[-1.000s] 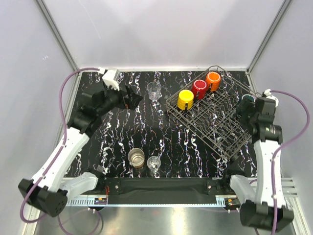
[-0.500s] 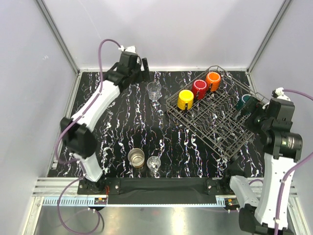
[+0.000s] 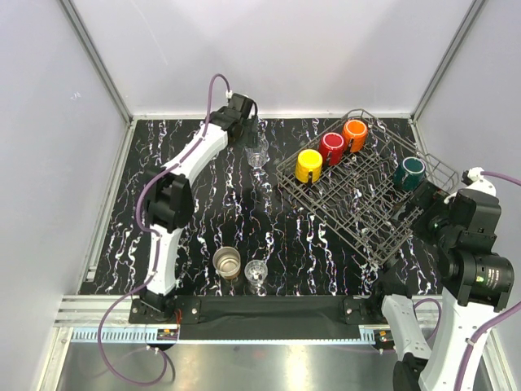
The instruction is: Load the cups into the dish rack
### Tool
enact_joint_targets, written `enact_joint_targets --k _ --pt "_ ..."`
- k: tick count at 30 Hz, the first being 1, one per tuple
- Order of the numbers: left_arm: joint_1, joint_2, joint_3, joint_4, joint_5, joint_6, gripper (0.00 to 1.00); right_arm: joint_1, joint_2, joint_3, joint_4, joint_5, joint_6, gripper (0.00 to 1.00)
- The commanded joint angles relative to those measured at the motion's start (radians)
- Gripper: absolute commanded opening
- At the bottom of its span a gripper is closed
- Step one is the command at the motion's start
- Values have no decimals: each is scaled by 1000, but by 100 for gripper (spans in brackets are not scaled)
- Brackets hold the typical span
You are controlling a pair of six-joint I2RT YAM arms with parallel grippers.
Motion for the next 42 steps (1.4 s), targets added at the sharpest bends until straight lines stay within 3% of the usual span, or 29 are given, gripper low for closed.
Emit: enact_joint_targets --k 1,5,7,12,20,21,23,24,25,29,32,36,42 --pt "19 24 74 26 -12 44 84 5 -1 8 -11 40 -13 100" --pt "34 67 74 53 14 60 77 5 2 2 -3 12 -13 100" --pt "50 88 72 79 52 63 68 5 5 -1 -3 9 -10 100" --pt "60 116 77 122 86 89 63 5 -1 6 -18 31 -8 100" --pt "68 134 65 153 179 123 47 5 -6 5 -37 40 9 100" --pt "68 136 63 155 195 126 33 5 -9 -3 -37 31 12 100" --pt "70 134 53 153 242 114 18 5 -8 -17 -28 9 -2 100" --pt "73 131 30 161 257 106 3 5 -6 -30 -20 -62 -17 100" --pt "80 127 11 170 308 85 0 5 -1 -37 -9 -89 -30 100" --pt "86 66 -55 237 327 69 0 5 2 -44 0 -55 -11 100" --pt "96 35 -9 236 337 70 0 5 -15 -46 52 -87 -46 100" --pt "103 -34 36 247 363 52 0 5 -8 -35 118 -309 -87 100" --pt "103 -249 -36 288 469 -6 0 6 120 -20 150 -509 -73 100"
